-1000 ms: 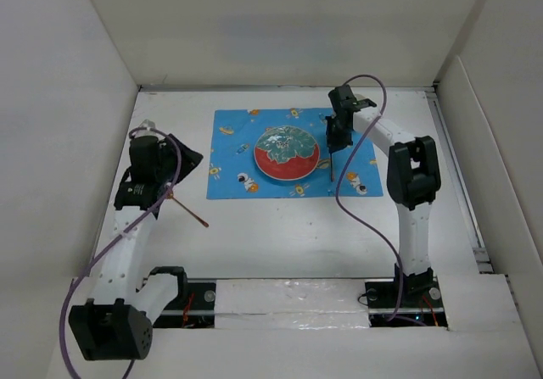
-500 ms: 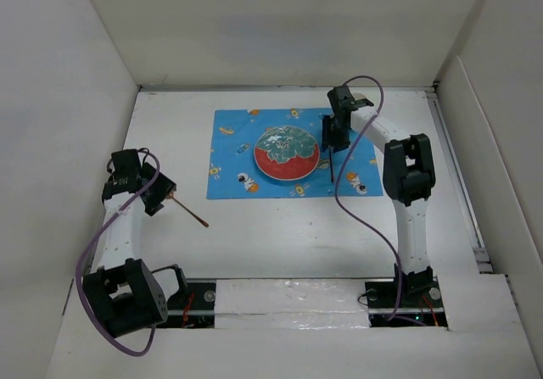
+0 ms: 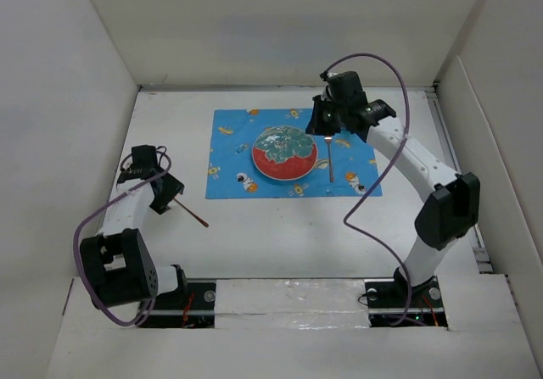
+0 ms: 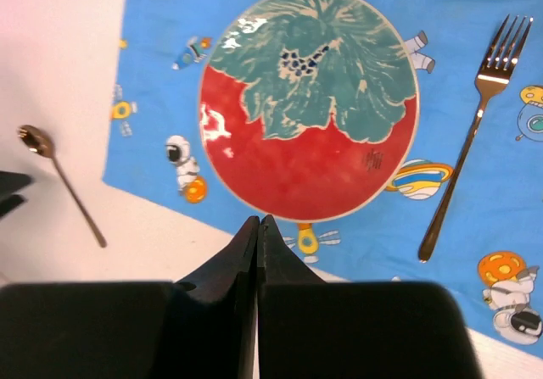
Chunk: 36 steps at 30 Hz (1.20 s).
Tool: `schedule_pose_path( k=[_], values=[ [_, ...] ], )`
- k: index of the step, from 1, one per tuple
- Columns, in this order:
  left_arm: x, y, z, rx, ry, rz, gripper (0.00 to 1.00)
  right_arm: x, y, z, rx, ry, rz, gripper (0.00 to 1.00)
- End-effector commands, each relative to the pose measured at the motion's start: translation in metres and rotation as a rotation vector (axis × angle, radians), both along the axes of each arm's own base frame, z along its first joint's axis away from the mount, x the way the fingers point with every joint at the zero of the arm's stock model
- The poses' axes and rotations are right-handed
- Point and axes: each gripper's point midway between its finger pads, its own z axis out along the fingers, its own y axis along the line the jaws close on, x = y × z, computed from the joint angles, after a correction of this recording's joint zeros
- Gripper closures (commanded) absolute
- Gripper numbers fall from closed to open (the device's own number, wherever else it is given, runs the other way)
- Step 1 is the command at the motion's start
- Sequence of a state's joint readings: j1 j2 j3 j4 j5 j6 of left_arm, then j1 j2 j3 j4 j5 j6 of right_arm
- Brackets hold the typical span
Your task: Set the dinner table for one person
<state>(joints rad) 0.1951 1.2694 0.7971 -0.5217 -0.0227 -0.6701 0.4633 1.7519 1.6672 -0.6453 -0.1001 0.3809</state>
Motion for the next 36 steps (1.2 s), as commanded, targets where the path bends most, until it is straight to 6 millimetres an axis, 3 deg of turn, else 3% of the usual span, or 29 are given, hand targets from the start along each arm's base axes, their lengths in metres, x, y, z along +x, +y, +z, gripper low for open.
schedule_pose_path(
  k=[1, 3, 4, 5, 6, 7, 8, 11, 18, 22, 26, 27, 30, 32, 36],
  values=[
    [0.002, 0.002, -0.012, 0.018, 0.012, 0.038, 0.51, -0.012, 0.013, 0.025, 0.074, -0.064, 0.049, 1.0],
    [0.003, -0.002, -0.018, 0.015, 0.02, 0.023, 0.53, -0.026, 0.021, 0.031, 0.11, -0.078, 0.073, 1.0],
    [0.003, -0.004, -0.019, 0.02, 0.023, 0.013, 0.55, -0.036, 0.029, 0.048, 0.139, -0.121, 0.097, 1.0],
    [0.002, -0.002, -0.024, 0.026, 0.037, 0.02, 0.57, -0.042, 0.029, 0.044, 0.137, -0.117, 0.1, 1.0],
    [-0.002, -0.001, -0.029, 0.032, 0.056, 0.02, 0.59, -0.048, 0.03, 0.052, 0.15, -0.131, 0.1, 0.92],
    [0.0, -0.001, -0.029, 0.033, 0.049, 0.02, 0.6, -0.051, 0.029, 0.052, 0.152, -0.129, 0.098, 0.92],
    [-0.004, 0.0, -0.035, 0.039, 0.071, 0.022, 0.61, -0.056, 0.033, 0.052, 0.158, -0.125, 0.114, 0.82],
    [-0.004, -0.001, -0.045, 0.048, 0.082, 0.018, 0.61, -0.062, 0.033, 0.056, 0.17, -0.127, 0.136, 0.63],
    [-0.002, -0.003, -0.061, 0.085, 0.125, 0.005, 0.66, -0.082, 0.049, 0.053, 0.187, -0.119, 0.208, 0.62],
    [-0.003, 0.001, -0.068, 0.115, 0.157, 0.0, 0.8, -0.084, 0.053, 0.055, 0.185, -0.12, 0.214, 0.62],
    [-0.006, 0.002, -0.075, 0.121, 0.197, -0.004, 0.89, -0.082, 0.048, 0.069, 0.175, -0.159, 0.2, 0.62],
    [-0.008, 0.002, -0.077, 0.123, 0.204, -0.01, 0.99, -0.08, 0.044, 0.074, 0.18, -0.17, 0.19, 0.62],
    [-0.005, 0.002, -0.072, 0.122, 0.193, -0.022, 1.0, -0.08, 0.039, 0.075, 0.182, -0.172, 0.185, 0.62],
    [0.005, 0.001, -0.057, 0.123, 0.147, -0.048, 1.0, -0.081, 0.033, 0.074, 0.177, -0.169, 0.18, 0.62],
    [0.038, -0.006, 0.0, 0.196, 0.005, -0.142, 1.0, -0.087, 0.018, 0.064, 0.155, -0.158, 0.152, 0.62]
  ],
)
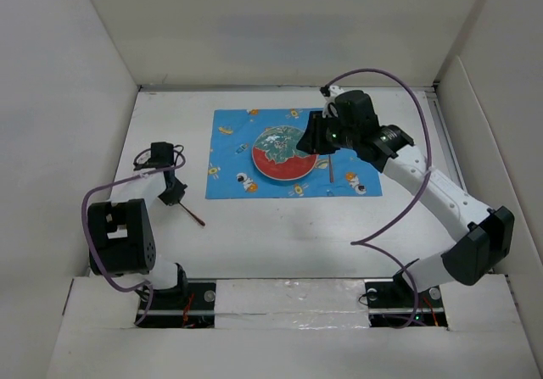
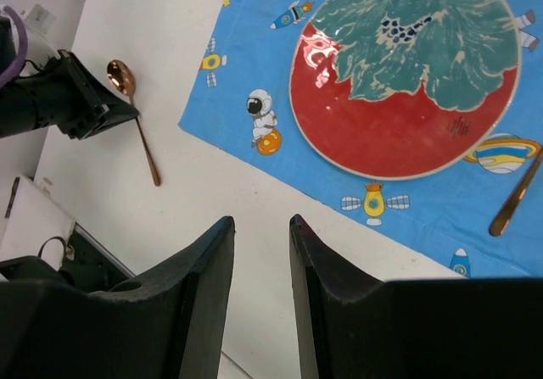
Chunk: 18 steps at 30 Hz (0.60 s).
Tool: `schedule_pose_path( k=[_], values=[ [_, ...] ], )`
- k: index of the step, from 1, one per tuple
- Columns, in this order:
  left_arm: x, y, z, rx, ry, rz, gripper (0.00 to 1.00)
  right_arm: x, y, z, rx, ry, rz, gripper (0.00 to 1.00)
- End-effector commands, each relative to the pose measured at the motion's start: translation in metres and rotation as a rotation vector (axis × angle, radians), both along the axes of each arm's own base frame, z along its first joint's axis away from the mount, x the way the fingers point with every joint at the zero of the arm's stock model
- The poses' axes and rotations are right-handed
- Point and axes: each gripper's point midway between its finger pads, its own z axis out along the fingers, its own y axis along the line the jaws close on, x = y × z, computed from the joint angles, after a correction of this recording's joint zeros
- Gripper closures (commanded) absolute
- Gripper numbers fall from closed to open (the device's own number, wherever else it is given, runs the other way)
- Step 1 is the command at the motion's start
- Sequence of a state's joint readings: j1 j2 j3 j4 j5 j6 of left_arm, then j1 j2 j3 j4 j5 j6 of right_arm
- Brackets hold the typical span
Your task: Set the dinner table for one person
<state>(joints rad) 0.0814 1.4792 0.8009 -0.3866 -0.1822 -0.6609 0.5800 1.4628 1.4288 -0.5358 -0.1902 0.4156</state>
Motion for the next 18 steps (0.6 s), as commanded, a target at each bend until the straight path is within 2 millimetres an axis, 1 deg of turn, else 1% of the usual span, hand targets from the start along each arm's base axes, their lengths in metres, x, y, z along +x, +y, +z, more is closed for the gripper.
schedule_pose_path(
  k=[1, 2, 3, 4, 5, 6, 7, 8, 9, 10, 11, 12, 13, 14, 15, 16, 18],
  values=[
    [0.037, -0.021, 0.07, 0.081, -0.146, -0.153, 1.0, -0.003, -0.018, 0.008, 0.004, -0.046, -0.029, 0.62],
    [0.039, -0.025, 0.081, 0.124, -0.135, -0.199, 1.0, -0.007, -0.02, 0.01, 0.01, -0.051, -0.029, 0.62],
    [0.046, -0.034, 0.093, 0.145, -0.151, -0.241, 1.0, -0.006, -0.024, 0.007, 0.01, -0.046, -0.04, 0.62],
    [0.062, -0.059, 0.118, 0.16, -0.204, -0.319, 1.0, -0.006, -0.028, 0.001, 0.005, -0.034, -0.048, 0.62],
    [0.064, -0.066, 0.12, 0.209, -0.176, -0.356, 1.0, -0.007, -0.029, -0.001, 0.002, -0.031, -0.05, 0.62],
    [0.069, -0.077, 0.127, 0.248, -0.174, -0.411, 1.0, -0.008, -0.031, -0.003, -0.002, -0.028, -0.052, 0.63],
    [0.082, -0.103, 0.151, 0.269, -0.228, -0.472, 1.0, -0.006, -0.035, -0.003, -0.006, -0.026, -0.067, 0.63],
    [0.086, -0.111, 0.142, 0.296, -0.179, -0.511, 1.0, -0.007, -0.038, -0.007, -0.015, -0.021, -0.075, 0.62],
    [0.091, -0.118, 0.144, 0.31, -0.168, -0.551, 1.0, -0.006, -0.042, -0.006, -0.014, -0.02, -0.086, 0.62],
    [0.106, -0.13, 0.144, 0.312, -0.162, -0.578, 1.0, -0.007, -0.043, -0.008, -0.022, -0.014, -0.089, 0.62],
    [0.11, -0.134, 0.141, 0.301, -0.145, -0.604, 1.0, -0.004, -0.048, -0.007, -0.025, -0.016, -0.106, 0.62],
    [0.116, -0.138, 0.137, 0.301, -0.131, -0.62, 1.0, -0.006, -0.05, -0.006, -0.027, -0.017, -0.11, 0.62],
    [0.127, -0.143, 0.146, 0.306, -0.153, -0.637, 1.0, -0.008, -0.052, -0.003, -0.028, -0.021, -0.114, 0.62],
    [0.133, -0.145, 0.13, 0.313, -0.105, -0.658, 1.0, -0.006, -0.058, -0.001, -0.029, -0.029, -0.134, 0.62],
    [0.146, -0.15, 0.121, 0.325, -0.07, -0.69, 1.0, -0.007, -0.065, 0.003, -0.029, -0.039, -0.154, 0.62],
    [0.154, -0.149, 0.116, 0.349, -0.056, -0.688, 1.0, -0.01, -0.067, 0.003, -0.028, -0.037, -0.154, 0.63],
    [0.156, -0.149, 0.113, 0.358, -0.045, -0.693, 1.0, -0.008, -0.07, 0.003, -0.028, -0.036, -0.165, 0.62]
  ],
)
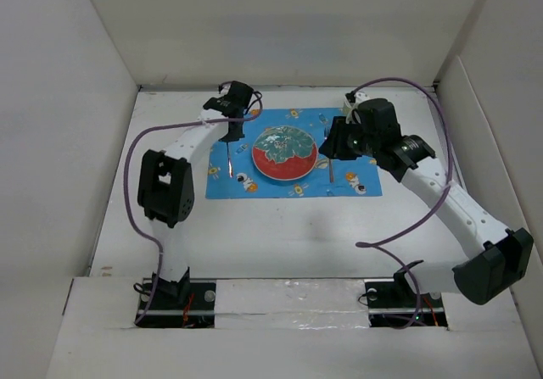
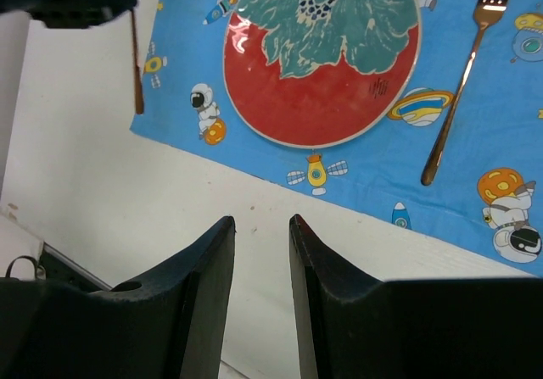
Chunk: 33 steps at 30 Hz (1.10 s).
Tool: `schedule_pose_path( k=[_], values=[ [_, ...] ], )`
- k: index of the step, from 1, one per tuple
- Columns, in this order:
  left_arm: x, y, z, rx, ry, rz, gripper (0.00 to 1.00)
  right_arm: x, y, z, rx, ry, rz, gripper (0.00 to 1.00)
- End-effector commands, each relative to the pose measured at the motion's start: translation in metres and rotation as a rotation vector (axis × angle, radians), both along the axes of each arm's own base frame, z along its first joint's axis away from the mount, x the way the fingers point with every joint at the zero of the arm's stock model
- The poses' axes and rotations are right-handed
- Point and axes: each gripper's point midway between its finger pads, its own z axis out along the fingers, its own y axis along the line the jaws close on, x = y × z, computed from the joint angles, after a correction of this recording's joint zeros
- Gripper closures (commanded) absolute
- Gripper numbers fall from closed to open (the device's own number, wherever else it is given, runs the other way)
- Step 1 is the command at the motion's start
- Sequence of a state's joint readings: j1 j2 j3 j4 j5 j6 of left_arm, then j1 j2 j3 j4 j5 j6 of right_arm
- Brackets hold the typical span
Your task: Set the dinner table for one person
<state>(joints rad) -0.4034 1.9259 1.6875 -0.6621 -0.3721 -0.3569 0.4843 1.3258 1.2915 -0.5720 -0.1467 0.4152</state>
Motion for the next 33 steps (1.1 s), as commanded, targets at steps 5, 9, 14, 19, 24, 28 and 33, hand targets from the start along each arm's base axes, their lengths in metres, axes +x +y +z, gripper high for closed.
schedule_pose_path(
  k=[5, 9, 14, 19, 24, 28, 33],
  values=[
    [0.011, 0.005, -0.017, 0.113, 0.075, -0.051, 1.0, -0.005, -0.022, 0.009, 0.006, -0.033, -0.055, 0.63],
    [0.013, -0.001, -0.026, 0.087, 0.078, -0.068, 1.0, -0.008, -0.023, 0.005, 0.006, -0.02, -0.057, 0.63],
    [0.017, -0.007, -0.043, 0.074, 0.106, -0.083, 1.0, -0.006, -0.024, 0.002, -0.004, -0.013, -0.067, 0.63],
    [0.02, -0.011, -0.055, 0.066, 0.119, -0.089, 1.0, -0.005, -0.024, -0.001, -0.01, -0.005, -0.067, 0.63],
    [0.027, -0.015, -0.059, 0.062, 0.113, -0.093, 1.0, -0.005, -0.022, -0.008, -0.015, 0.014, -0.063, 0.63],
    [0.03, -0.016, -0.063, 0.06, 0.114, -0.098, 1.0, -0.005, -0.021, -0.017, -0.022, 0.038, -0.056, 0.63],
    [0.028, -0.014, -0.076, 0.078, 0.132, -0.097, 1.0, -0.003, -0.021, -0.025, -0.034, 0.054, -0.06, 0.63]
  ],
)
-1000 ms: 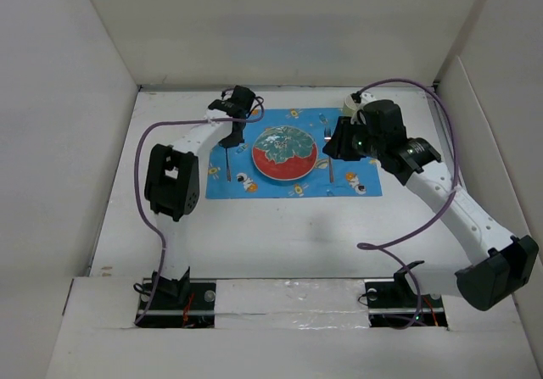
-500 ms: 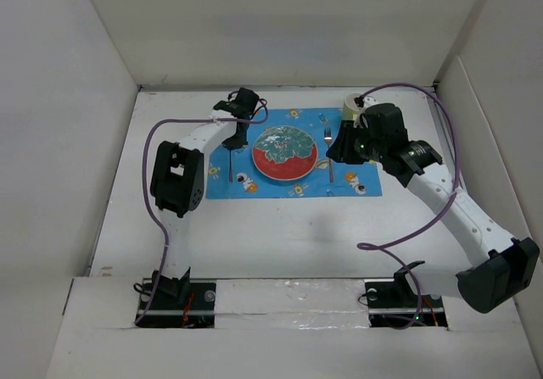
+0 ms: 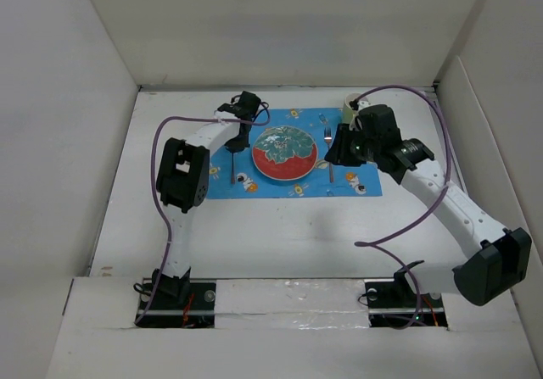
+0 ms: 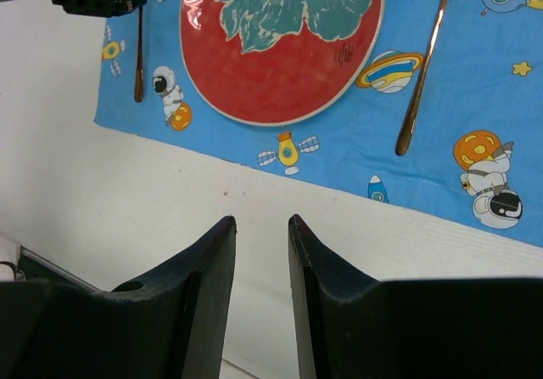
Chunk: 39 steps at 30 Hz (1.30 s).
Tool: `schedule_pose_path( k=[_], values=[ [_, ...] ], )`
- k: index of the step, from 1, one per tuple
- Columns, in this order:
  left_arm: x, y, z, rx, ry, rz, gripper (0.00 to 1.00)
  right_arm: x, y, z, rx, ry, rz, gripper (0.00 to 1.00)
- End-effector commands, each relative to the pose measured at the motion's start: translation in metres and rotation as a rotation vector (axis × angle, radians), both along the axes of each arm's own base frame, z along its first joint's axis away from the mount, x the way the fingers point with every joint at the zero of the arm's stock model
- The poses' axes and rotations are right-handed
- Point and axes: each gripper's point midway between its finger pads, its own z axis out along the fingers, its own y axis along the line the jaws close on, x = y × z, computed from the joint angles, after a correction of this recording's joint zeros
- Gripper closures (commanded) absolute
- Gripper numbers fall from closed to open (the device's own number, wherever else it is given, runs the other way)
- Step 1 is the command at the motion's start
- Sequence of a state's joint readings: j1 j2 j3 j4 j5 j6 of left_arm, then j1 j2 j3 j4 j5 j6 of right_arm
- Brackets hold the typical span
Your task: Set the dinner table for one person
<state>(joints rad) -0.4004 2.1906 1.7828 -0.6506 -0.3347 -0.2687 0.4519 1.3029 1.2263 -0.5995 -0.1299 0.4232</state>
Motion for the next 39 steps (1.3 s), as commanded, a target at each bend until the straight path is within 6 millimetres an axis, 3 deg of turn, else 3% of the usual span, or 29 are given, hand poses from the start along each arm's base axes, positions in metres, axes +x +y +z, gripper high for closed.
schedule_pose_path(
  k=[1, 9, 12, 15, 18, 19, 21, 22, 24, 25, 27, 28, 29, 30, 31, 32, 34, 36, 39],
  values=[
    [0.011, -0.004, 0.011, 0.002, -0.046, -0.009, 1.0, 0.003, -0.001, -0.001, 0.001, -0.004, -0.01, 0.63],
    [0.016, -0.005, 0.026, -0.008, -0.087, -0.009, 0.83, 0.013, 0.0, 0.006, -0.005, -0.023, -0.023, 0.63],
    [0.018, -0.007, 0.039, -0.026, -0.108, -0.006, 0.78, 0.019, 0.002, 0.018, 0.002, -0.046, -0.026, 0.63],
    [0.019, -0.007, 0.065, -0.046, -0.153, 0.004, 0.76, 0.022, 0.003, 0.03, 0.009, -0.069, -0.025, 0.68],
    [0.018, -0.007, 0.115, -0.096, -0.255, 0.021, 0.77, 0.023, 0.003, 0.057, 0.04, -0.13, -0.03, 1.0],
    [0.015, -0.007, 0.147, -0.137, -0.322, 0.025, 0.78, 0.024, 0.003, 0.07, 0.056, -0.161, -0.034, 1.0],
    [0.007, -0.007, 0.181, -0.195, -0.397, 0.031, 0.82, 0.021, -0.001, 0.097, 0.089, -0.226, -0.05, 1.0],
    [-0.003, -0.004, 0.212, -0.237, -0.469, 0.032, 0.82, 0.02, -0.003, 0.11, 0.103, -0.26, -0.065, 1.0],
    [-0.016, 0.001, 0.243, -0.284, -0.548, 0.049, 0.82, 0.016, -0.01, 0.143, 0.146, -0.336, -0.097, 1.0],
    [-0.031, 0.007, 0.271, -0.331, -0.625, 0.06, 0.81, 0.01, -0.019, 0.166, 0.167, -0.397, -0.132, 0.97],
    [-0.048, 0.018, 0.294, -0.376, -0.696, 0.085, 0.76, 0.004, -0.035, 0.198, 0.206, -0.482, -0.211, 0.89],
    [-0.066, 0.026, 0.311, -0.419, -0.75, 0.091, 0.69, -0.004, -0.056, 0.219, 0.22, -0.545, -0.298, 0.8],
    [-0.075, 0.029, 0.318, -0.438, -0.774, 0.088, 0.59, -0.008, -0.068, 0.23, 0.243, -0.577, -0.354, 0.72],
    [-0.083, 0.038, 0.324, -0.446, -0.798, 0.102, 0.55, -0.01, -0.081, 0.239, 0.258, -0.615, -0.411, 0.65],
    [-0.099, 0.05, 0.333, -0.454, -0.838, 0.122, 0.52, -0.014, -0.093, 0.246, 0.265, -0.642, -0.468, 0.51],
    [-0.106, 0.054, 0.338, -0.458, -0.854, 0.131, 0.48, -0.02, -0.109, 0.253, 0.282, -0.687, -0.515, 0.45],
    [-0.124, 0.066, 0.343, -0.454, -0.89, 0.158, 0.45, -0.023, -0.121, 0.254, 0.28, -0.707, -0.559, 0.34],
    [-0.133, 0.07, 0.343, -0.457, -0.906, 0.158, 0.45, -0.019, -0.125, 0.245, 0.257, -0.695, -0.571, 0.3],
    [-0.139, 0.068, 0.331, -0.484, -0.908, 0.144, 0.43, -0.004, -0.109, 0.217, 0.225, -0.608, -0.519, 0.27]
  ],
)
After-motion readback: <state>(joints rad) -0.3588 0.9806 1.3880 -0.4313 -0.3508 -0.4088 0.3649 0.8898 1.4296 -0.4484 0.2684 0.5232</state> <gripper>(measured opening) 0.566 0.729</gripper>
